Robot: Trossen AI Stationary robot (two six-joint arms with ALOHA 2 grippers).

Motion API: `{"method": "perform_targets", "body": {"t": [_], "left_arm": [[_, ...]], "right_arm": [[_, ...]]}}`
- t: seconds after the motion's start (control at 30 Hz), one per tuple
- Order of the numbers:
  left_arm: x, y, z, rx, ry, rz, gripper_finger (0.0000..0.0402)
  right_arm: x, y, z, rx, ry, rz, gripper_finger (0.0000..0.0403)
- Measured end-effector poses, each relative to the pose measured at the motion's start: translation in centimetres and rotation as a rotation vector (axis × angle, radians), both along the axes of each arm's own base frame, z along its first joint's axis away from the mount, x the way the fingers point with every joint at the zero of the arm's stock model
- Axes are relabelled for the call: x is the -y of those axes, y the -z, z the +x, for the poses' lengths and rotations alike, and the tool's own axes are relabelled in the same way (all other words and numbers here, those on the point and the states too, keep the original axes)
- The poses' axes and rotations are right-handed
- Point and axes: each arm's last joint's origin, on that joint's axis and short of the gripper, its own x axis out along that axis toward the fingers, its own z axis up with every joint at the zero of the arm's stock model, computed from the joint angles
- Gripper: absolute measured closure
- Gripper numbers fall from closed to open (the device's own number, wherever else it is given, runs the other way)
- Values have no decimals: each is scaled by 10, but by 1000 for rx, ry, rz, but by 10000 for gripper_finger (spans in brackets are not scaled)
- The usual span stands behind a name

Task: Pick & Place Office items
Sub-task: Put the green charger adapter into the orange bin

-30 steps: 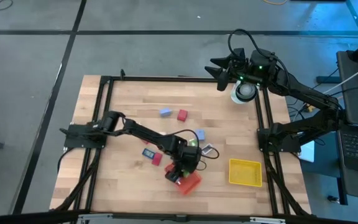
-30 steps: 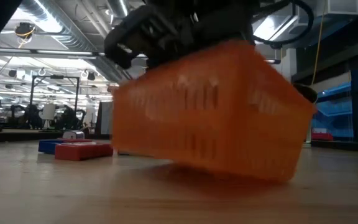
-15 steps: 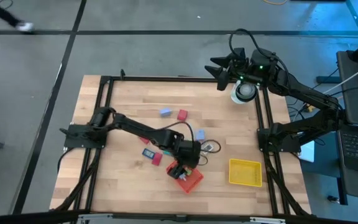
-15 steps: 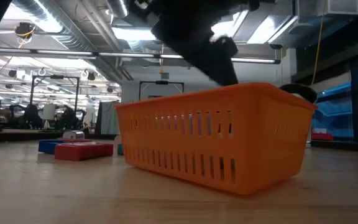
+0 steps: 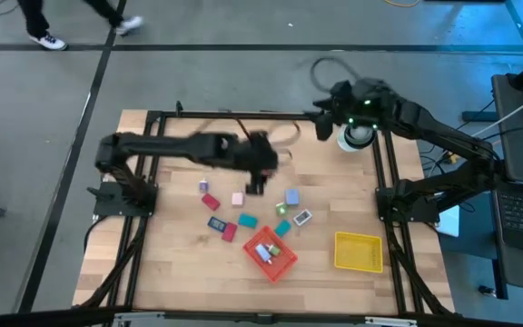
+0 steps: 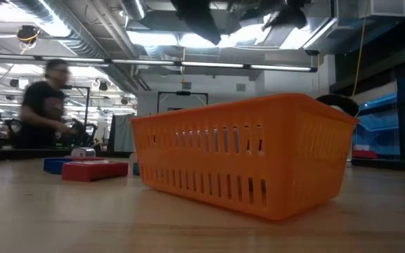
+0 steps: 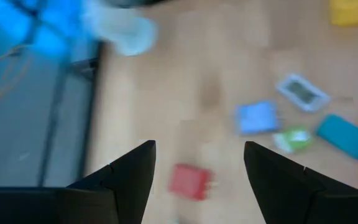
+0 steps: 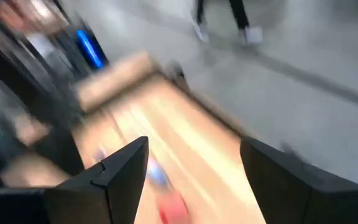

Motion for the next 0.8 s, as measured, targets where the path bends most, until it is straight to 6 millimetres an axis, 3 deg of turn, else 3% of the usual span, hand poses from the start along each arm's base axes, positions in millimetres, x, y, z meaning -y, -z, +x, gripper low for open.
{"method": "perform_targets", "body": {"t": [0.17,0.33,0.57,0.8], "left_arm": [[-33,-33,-31,96,-124,19,161],[-48,-46,-48,128,-209,50,161],[-63,-37,-61,-8,-276,57,161],[-72,-33,-73,-99,-315,60,168]], "right_arm": [[-13,36,8,-331,-70,95,142],[-38,76,37,-532,-89,299,142],[-74,118,79,-593,-55,462,142],[-106,127,91,-485,192,624,142]]}}
